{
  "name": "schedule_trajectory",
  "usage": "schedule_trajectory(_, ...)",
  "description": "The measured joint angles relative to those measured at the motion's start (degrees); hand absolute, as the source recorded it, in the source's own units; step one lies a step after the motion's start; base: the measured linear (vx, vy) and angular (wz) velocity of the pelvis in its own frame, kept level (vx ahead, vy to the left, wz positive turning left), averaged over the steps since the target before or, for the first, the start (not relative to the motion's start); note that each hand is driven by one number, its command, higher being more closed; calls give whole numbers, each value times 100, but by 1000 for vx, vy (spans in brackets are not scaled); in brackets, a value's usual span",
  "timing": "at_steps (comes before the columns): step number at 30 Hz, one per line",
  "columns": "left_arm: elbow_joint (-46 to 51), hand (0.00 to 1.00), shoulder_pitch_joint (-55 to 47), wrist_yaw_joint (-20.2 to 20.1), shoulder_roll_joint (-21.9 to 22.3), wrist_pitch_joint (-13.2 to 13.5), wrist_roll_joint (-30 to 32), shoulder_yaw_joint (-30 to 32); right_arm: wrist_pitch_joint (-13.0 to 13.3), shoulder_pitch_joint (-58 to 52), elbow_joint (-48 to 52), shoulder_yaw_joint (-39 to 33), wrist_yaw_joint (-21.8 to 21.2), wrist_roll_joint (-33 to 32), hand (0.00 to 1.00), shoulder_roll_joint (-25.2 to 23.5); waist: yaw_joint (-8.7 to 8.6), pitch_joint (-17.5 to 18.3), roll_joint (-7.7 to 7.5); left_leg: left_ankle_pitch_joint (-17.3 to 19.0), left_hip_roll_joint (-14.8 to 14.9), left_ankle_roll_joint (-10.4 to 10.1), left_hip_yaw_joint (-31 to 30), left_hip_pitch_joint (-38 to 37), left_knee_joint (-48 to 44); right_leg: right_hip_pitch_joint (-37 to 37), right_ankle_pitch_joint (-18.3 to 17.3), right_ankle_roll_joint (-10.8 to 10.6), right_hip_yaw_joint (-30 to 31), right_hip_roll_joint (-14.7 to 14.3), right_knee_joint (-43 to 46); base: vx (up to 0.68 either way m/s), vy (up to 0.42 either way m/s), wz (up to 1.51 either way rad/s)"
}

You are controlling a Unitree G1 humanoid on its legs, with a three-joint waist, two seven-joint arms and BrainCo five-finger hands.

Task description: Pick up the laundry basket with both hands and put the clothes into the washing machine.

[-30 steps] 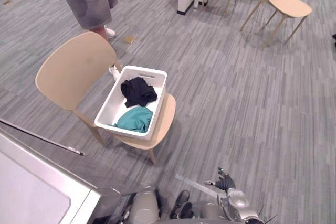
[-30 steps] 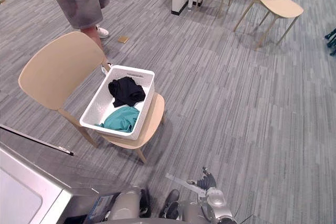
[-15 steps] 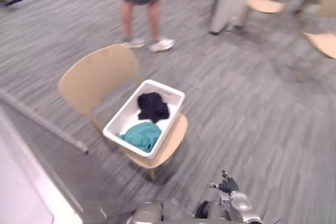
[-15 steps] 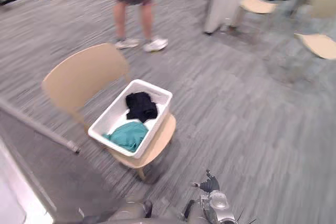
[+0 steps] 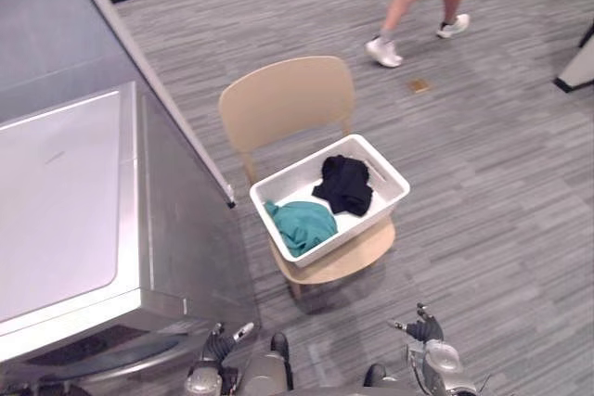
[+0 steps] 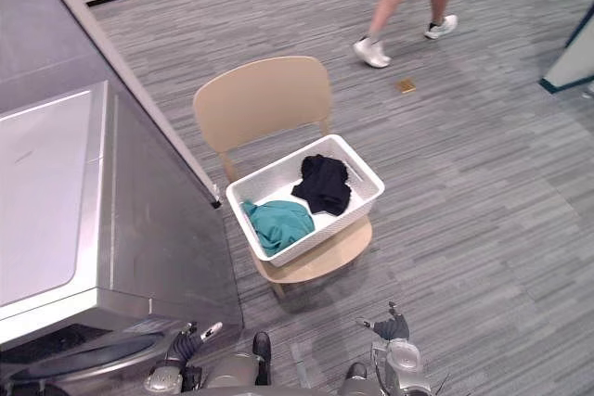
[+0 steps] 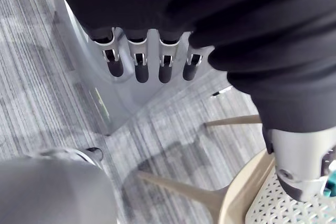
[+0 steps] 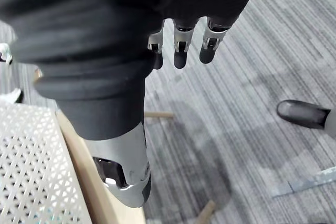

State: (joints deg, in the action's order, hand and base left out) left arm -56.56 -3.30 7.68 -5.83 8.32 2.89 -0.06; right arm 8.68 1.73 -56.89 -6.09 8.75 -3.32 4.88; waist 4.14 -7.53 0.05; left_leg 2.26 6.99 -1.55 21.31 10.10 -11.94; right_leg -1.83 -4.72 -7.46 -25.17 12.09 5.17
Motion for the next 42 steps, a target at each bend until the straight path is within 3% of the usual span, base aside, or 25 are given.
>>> schedule_trajectory(3,-23,0,60,-18,-94,29,0,-43,11,42,208,11,6,12,0,-197,-9,35,-263,16,-215,44,-81,-64,104,-131,77,-115,-108,128,-116,58,103,19)
schedule_trajectory(5,-38,0,87,-17,-51,20,-1,-43,10,47,218,-23,44,95,0,-173,-9,22,-238,194,-214,179,-78,-179,94,-29,78,-129,-127,232,386,-11,129,4)
schedule_trajectory(7,-155,0,112,-64,40,-59,-74,-63,-9,-8,472,3,123,229,0,-115,-54,-29,-157,318,-222,247,-92,-399,182,493,80,-121,-21,589,1890,-58,187,7)
schedule_trajectory(8,-151,0,128,-132,44,-104,-136,-109,-14,-141,777,51,133,312,0,-104,-95,-64,-206,346,-304,279,-196,-480,183,863,165,45,287,795,2774,-49,145,31)
schedule_trajectory(9,-155,0,133,-139,17,-125,-134,-176,-14,-211,942,60,133,367,0,-111,-167,-89,-187,354,-339,291,-270,-495,182,1036,121,123,521,822,3095,-19,85,56)
schedule_trajectory(10,-147,0,106,-132,-9,-120,-122,-263,-17,-344,1288,124,139,444,0,-111,-257,-100,-208,356,-374,294,-417,-538,189,1200,-166,126,963,752,3366,21,30,68)
schedule_trajectory(12,-145,0,76,-110,-15,-101,-122,-262,-7,-606,1942,187,187,628,0,-99,-334,-92,-253,353,-399,286,-571,-588,192,1197,-505,-17,1373,492,2874,44,-16,58)
schedule_trajectory(14,-138,0,61,-69,-30,-41,-123,-260,-3,-826,2475,175,276,760,0,-99,-343,-43,-335,305,-490,208,-704,-491,186,1108,-429,-50,1715,294,1883,59,-98,49)
schedule_trajectory(15,-137,0,60,-10,-85,-22,-121,-261,-7,-1055,2844,157,298,873,0,-117,-367,60,-520,279,-651,167,-815,-387,168,1061,-184,-107,1805,281,1275,76,-149,70)
schedule_trajectory(16,-165,0,81,10,-110,-29,-121,-245,-17,-1161,3024,136,304,911,0,-75,-368,74,-534,271,-668,154,-930,-332,119,1000,-279,-173,1739,308,1184,84,-135,64)
schedule_trajectory(17,-134,0,79,16,-60,-11,-123,-233,-39,-1328,3319,101,316,995,0,-38,-364,110,-394,265,-583,64,-1036,-261,88,930,-244,-117,1640,220,1024,102,-105,35)
schedule_trajectory(20,-154,0,-34,15,10,27,-117,-176,-17,-1606,4290,170,214,1297,0,-12,-354,177,-188,135,-352,-57,-1196,-230,254,736,-49,40,1456,-99,524,133,-143,8)
schedule_trajectory(24,-157,0,-45,-17,4,94,-100,-181,83,-1671,4865,133,96,1691,0,252,-354,183,-275,-234,-281,-199,-1517,-491,868,314,94,146,1084,-357,-53,127,-121,32)
schedule_trajectory(30,-148,0,-61,-122,-6,108,-102,-199,127,-623,4147,323,-32,1812,0,1083,-320,98,-177,-457,-343,-200,-1859,-465,1170,255,96,150,758,-382,-64,54,-27,37)
schedule_trajectory(34,25,0,6,-151,-12,212,-110,-198,123,748,2907,918,-59,1796,0,1706,-290,-335,37,-646,-413,-189,-2173,-142,1172,383,94,152,420,-331,-14,-69,23,48)
schedule_trajectory(38,191,0,339,-142,-26,236,-128,-149,85,2451,1445,1491,-126,1778,0,2123,9,-1027,320,-928,-396,-248,-2583,415,1180,882,-6,268,99,-313,353,-154,-6,44)
schedule_trajectory(42,229,0,495,-116,-191,230,-262,-149,85,3381,867,2035,-135,1745,0,2258,170,-1457,326,-1111,-407,-278,-2797,703,1300,1352,-246,357,-32,-180,953,-97,-23,31)
